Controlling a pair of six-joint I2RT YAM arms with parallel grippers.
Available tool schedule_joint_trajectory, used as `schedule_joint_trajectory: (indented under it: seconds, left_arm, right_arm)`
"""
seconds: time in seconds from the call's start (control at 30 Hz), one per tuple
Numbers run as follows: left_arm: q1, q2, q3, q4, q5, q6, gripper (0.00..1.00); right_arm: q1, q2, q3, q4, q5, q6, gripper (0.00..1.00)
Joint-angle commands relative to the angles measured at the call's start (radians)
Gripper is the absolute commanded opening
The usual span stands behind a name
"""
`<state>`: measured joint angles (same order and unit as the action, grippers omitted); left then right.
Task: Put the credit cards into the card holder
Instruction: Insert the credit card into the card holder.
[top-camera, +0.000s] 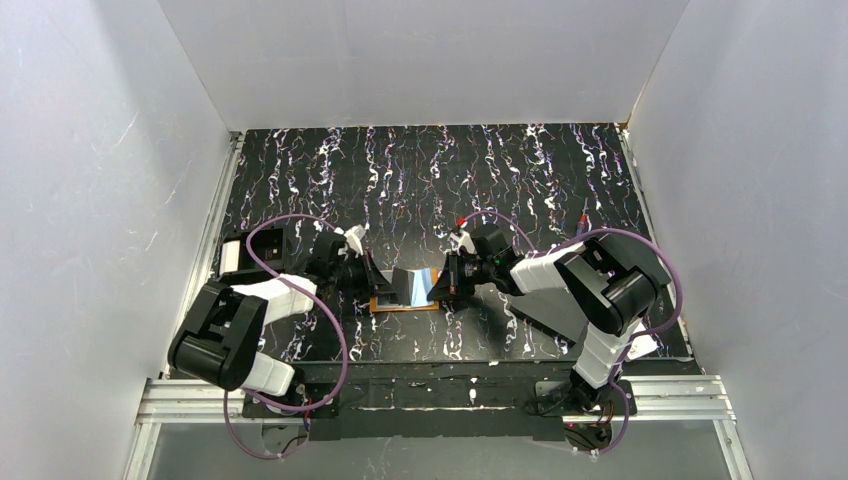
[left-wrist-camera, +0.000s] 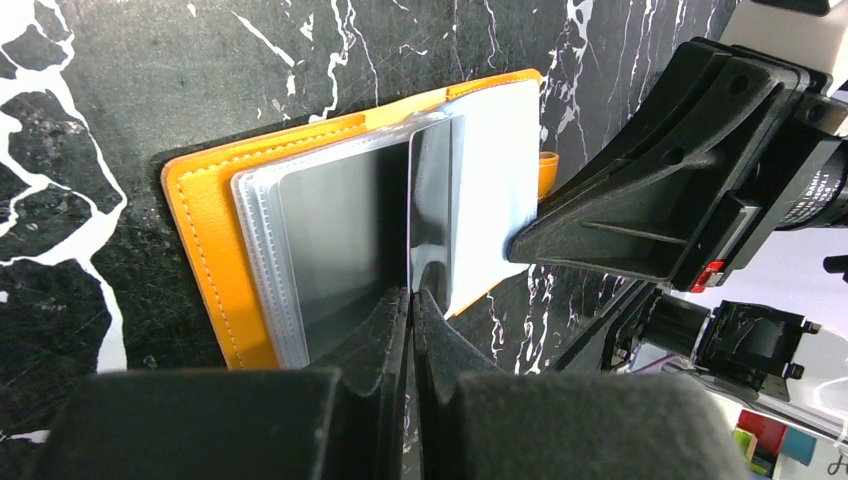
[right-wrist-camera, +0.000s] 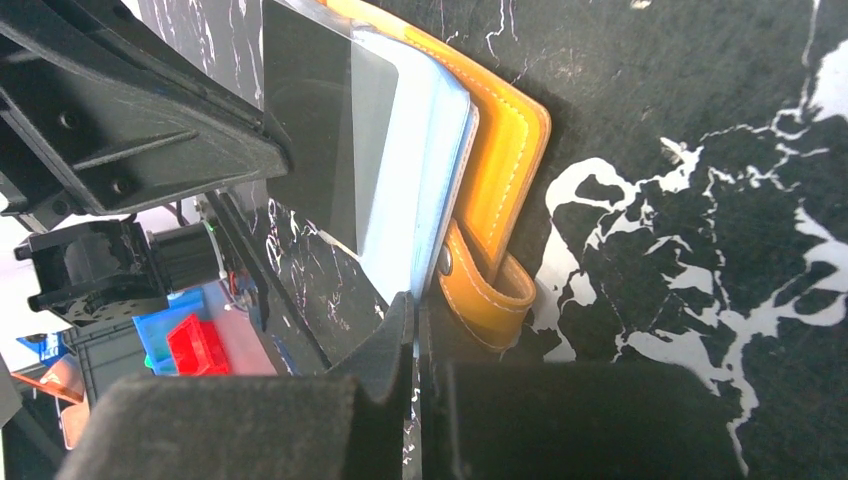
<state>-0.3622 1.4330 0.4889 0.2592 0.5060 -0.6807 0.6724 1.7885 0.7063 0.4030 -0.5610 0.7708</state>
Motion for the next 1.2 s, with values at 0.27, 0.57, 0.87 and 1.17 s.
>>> schedule_joint_trajectory:
  seconds: [0.27, 0.57, 0.87, 1.17]
  left_arm:
    - [-0.026, 0.029, -0.084, 0.163, -0.013, -0.073, 0.00]
    - [-0.052, 0.029, -0.093, 0.172, 0.046, -0.182, 0.00]
    - [-0.055, -0.032, 0.179, -0.460, -0.121, 0.012, 0.60]
    - [-0.114, 0.126, 0.273, -0.448, -0.143, 0.026, 0.24]
  right_arm:
    - [0.010, 0.028, 0.005, 0.009, 0.004, -0.002, 0.01]
    - [0.009, 0.031, -0.001, 0.022, 0.001, 0.007, 0.01]
    - [0.010, 0.013, -0.001, 0.003, 0.007, -0.010, 0.01]
    - [0.009, 0.014, 0.007, -0.011, 0.006, -0.018, 0.01]
